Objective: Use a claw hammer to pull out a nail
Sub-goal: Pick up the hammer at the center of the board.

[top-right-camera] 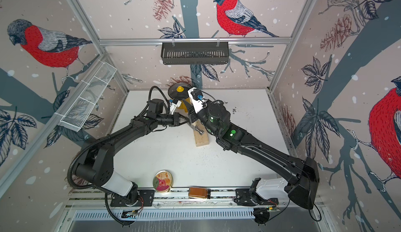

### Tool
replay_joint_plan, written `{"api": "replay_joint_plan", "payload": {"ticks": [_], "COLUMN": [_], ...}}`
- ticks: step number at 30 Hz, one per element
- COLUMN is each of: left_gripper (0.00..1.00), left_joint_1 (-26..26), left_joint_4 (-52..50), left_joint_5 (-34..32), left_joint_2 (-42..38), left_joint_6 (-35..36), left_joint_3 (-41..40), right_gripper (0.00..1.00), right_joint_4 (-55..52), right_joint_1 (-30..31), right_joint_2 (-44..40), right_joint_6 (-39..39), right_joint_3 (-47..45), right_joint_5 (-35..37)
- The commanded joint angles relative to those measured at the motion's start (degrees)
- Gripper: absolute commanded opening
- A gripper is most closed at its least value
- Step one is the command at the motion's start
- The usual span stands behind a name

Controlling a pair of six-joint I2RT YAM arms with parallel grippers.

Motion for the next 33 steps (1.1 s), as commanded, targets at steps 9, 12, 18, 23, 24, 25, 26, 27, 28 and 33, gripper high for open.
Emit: {"api": "replay_joint_plan", "payload": {"ticks": [9, 12, 18, 23, 24, 25, 26, 27, 28, 33], "left_gripper": [0.00, 0.00, 0.00, 0.00, 0.00, 0.00, 0.00, 0.00, 0.00, 0.00], "left_joint_1": [0.29, 0.29, 0.26, 0.29, 0.29, 0.29, 0.29, 0.34, 0.38, 0.72], "left_joint_4": [-0.67, -1.44, -3.67, -4.99, -5.21, -5.37, -5.66, -5.98, -6.22, -7.04], "left_joint_5": [0.65, 0.07, -1.63, -2.52, -2.77, -2.96, -3.20, -3.47, -3.65, -4.55], "left_joint_2": [-1.37, -1.72, -2.07, -2.44, -2.57, -2.66, -2.70, -2.75, -2.79, -2.96], "left_joint_6": [2.22, 2.82, 4.50, 5.58, 5.78, 5.90, 6.02, 6.27, 6.51, 7.12], "left_joint_3": [1.28, 1.38, 2.14, 2.63, 2.57, 2.65, 2.76, 2.90, 3.00, 3.51], "right_gripper": [0.40, 0.40, 0.40, 0.39, 0.39, 0.39, 0.39, 0.39, 0.39, 0.38], "right_joint_4": [-0.72, -2.16, -5.14, -7.38, -7.91, -8.42, -9.04, -9.57, -10.01, -12.72], "right_joint_1": [0.08, 0.03, -0.04, -0.03, -0.02, -0.02, -0.03, -0.03, -0.14, -0.75], "right_joint_2": [-0.35, 0.14, 1.11, 0.86, 0.76, 0.62, 0.52, 0.25, 0.11, -0.46], "right_joint_6": [0.29, 0.74, 2.31, 2.85, 2.96, 3.01, 3.05, 3.12, 3.19, 4.15], "right_joint_3": [1.44, 2.47, 3.53, 3.19, 3.11, 3.25, 3.29, 3.34, 3.34, 4.31], "right_joint_5": [-0.34, 0.17, 0.19, -0.65, -0.76, -0.72, -0.78, -0.77, -0.82, -1.29]}}
